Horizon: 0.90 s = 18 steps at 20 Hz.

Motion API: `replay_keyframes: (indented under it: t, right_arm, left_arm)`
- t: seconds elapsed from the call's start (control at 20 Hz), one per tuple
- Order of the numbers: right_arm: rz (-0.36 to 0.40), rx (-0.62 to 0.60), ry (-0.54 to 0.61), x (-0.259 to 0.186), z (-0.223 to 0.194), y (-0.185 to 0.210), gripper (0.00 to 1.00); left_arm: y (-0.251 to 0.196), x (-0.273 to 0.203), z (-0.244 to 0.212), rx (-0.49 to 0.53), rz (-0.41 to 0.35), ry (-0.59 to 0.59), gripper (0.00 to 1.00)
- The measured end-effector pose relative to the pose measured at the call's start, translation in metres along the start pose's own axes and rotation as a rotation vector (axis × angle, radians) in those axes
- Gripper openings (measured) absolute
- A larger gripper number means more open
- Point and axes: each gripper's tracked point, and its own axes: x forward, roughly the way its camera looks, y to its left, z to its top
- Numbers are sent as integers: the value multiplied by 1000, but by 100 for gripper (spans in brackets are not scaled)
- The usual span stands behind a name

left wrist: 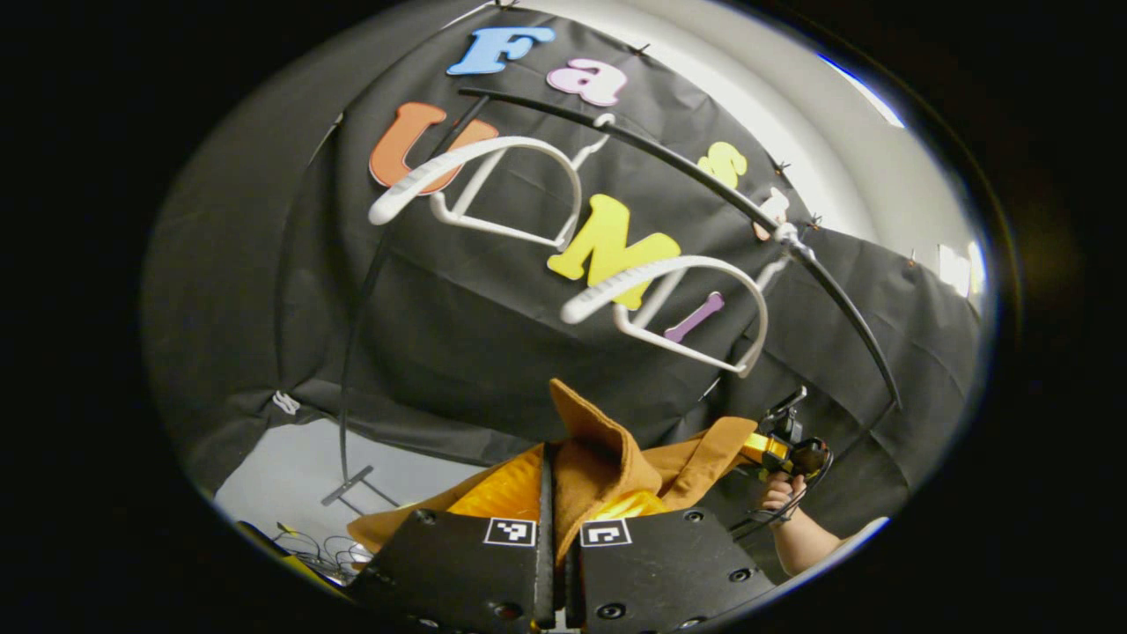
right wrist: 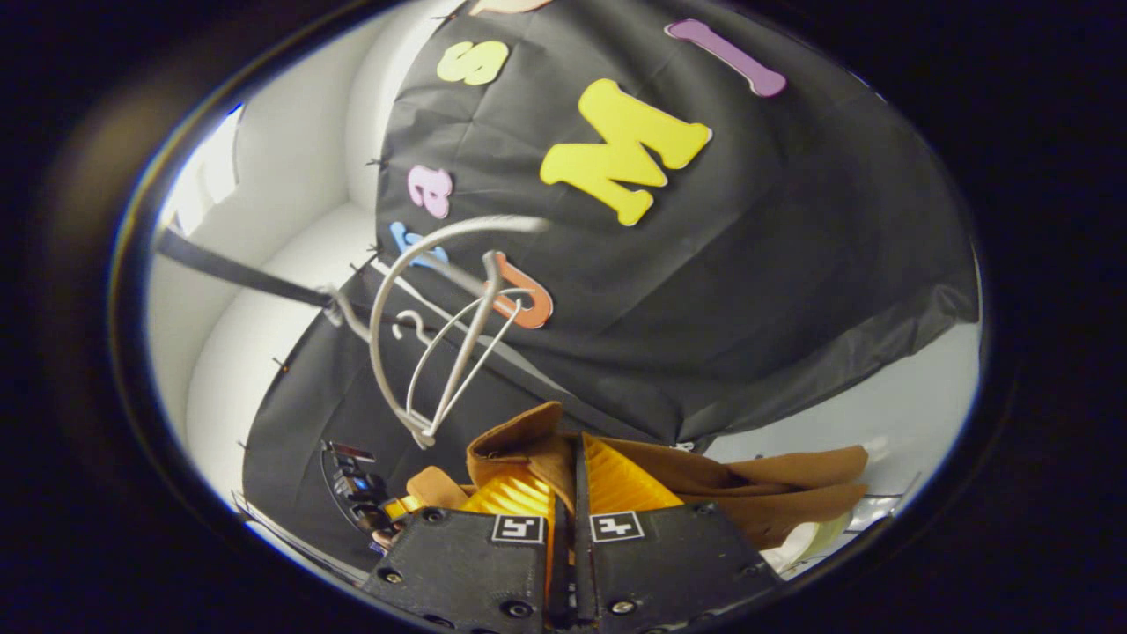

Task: Grasp the clothes on the hanger with both hands and then place them into the laundry hamper below.

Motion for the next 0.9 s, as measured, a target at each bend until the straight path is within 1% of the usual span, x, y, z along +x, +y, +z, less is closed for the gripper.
replay_keyframes:
  t: [0.15,0.3,0.35,0.5,0.6,0.65,0.7,0.9]
  right_arm:
    - [45,-53,22,-1,-17,34,6]
    - [90,-88,48,2,-35,66,6]
    - [103,-100,60,4,-42,76,6]
    - [126,-154,115,14,-67,100,6]
    - [123,-185,140,23,-80,107,6]
    - [118,-188,149,24,-87,107,6]
    - [121,-189,162,25,-92,107,6]
    - [132,-145,181,40,-111,109,6]
  left_arm:
    - [-31,-8,-1,30,-51,-21,10]
    - [-56,-13,2,59,-84,-49,10]
    - [-64,-14,1,66,-95,-49,4]
    - [-79,-11,-10,91,-102,-45,4]
    - [-83,-8,-18,104,-96,-39,4]
    - [-89,-7,-28,106,-93,-36,10]
    - [-91,-7,-32,105,-95,-30,5]
    - [-99,3,-53,119,-100,2,5]
